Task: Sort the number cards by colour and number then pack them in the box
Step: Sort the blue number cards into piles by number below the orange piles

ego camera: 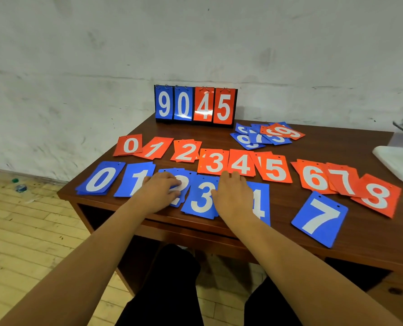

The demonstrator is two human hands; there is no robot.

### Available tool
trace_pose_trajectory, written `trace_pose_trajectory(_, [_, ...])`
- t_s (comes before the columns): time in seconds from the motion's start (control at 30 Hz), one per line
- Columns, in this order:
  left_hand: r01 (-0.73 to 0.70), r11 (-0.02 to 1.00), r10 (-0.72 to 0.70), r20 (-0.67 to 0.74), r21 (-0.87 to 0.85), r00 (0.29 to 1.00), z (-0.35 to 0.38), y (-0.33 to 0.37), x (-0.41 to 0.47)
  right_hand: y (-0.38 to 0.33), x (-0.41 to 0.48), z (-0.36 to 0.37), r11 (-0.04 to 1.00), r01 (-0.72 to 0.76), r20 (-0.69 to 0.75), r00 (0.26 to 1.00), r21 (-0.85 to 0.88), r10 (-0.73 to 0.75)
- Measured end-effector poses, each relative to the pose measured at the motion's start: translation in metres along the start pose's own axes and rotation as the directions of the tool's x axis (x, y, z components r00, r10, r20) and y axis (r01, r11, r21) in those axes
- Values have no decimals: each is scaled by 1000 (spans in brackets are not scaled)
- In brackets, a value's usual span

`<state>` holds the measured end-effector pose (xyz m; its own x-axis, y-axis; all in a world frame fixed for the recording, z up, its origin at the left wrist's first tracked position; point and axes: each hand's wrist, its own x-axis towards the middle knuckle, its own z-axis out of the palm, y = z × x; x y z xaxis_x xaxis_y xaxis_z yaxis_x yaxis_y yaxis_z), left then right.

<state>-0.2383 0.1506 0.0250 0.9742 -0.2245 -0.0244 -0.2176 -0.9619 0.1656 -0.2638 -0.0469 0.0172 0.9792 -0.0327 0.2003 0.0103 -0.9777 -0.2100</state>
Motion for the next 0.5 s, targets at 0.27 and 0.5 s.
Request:
trace_pose_trajectory(0.27, [-9, 1000, 8, -58, -22, 998, 8, -2, -6, 6, 0, 14, 922, 376, 68, 921, 95, -383])
trace_pose_trajectory(0.5, [-89, 974, 33, -259, -208, 965, -8, 14, 19, 24, 31, -17, 924, 268, -99, 963, 273, -250])
